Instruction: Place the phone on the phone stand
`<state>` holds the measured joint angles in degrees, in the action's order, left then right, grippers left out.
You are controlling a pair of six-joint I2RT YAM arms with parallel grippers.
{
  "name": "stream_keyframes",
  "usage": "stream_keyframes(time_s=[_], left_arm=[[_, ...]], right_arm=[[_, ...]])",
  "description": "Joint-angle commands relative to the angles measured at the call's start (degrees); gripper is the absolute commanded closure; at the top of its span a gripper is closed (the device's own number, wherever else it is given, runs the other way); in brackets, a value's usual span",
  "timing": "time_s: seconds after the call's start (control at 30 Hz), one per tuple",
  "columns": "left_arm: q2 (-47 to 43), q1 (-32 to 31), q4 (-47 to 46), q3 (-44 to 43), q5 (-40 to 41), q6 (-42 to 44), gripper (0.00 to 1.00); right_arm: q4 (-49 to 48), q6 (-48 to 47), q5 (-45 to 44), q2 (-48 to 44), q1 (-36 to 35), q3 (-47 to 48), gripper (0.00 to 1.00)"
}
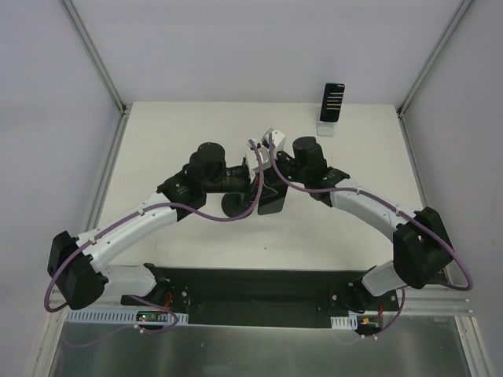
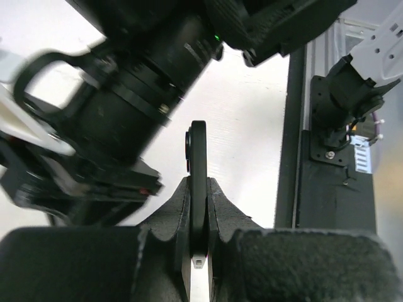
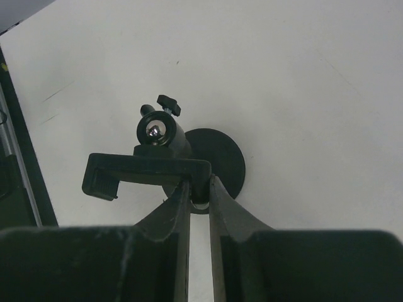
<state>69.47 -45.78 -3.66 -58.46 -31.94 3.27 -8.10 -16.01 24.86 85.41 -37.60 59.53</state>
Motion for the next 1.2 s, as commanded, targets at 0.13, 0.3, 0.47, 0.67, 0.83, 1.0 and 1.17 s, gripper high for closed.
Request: stream_keyframes(time_s=[0.13, 0.3, 0.47, 0.67, 0.83, 1.0, 1.17], left_arm=[[2.95, 6.83, -2.14, -6.93, -13.66, 11.93, 1.0], [4.53, 10.36, -3.19, -6.32, -17.44, 11.15, 1.0], [5.68, 11.67, -4.07, -5.88, -20.95, 11.06, 1.0], [5.24, 11.85, -4.69, -5.18, -21.76, 11.15, 1.0], [2.35, 11.85, -6.53, -3.6, -16.75, 2.64, 1.0], [-6.44, 11.77, -13.2, 4.21, -11.67, -8.69, 1.0], [-16.02, 11.77, -12.6, 9.32, -5.86, -13.89, 1.0]], right_arm=[[-4.21, -1.57, 8.98, -1.47, 0.86, -0.46, 1.0], [-5.17, -1.04, 9.85, -1.03, 1.13, -0.73, 1.0], [-5.53, -0.95, 11.08, -1.03, 1.39, -1.25, 1.0], [-6.32, -0.16, 12.41, -0.24, 2.27, -1.08, 1.0], [-6.32, 2.9, 8.19, -0.06, 2.27, -0.64, 0.96], [-5.44, 5.81, 7.48, -2.43, 1.49, 0.06, 0.52], [-2.81, 5.47, 4.42, -5.68, -0.45, -0.11, 0.28]])
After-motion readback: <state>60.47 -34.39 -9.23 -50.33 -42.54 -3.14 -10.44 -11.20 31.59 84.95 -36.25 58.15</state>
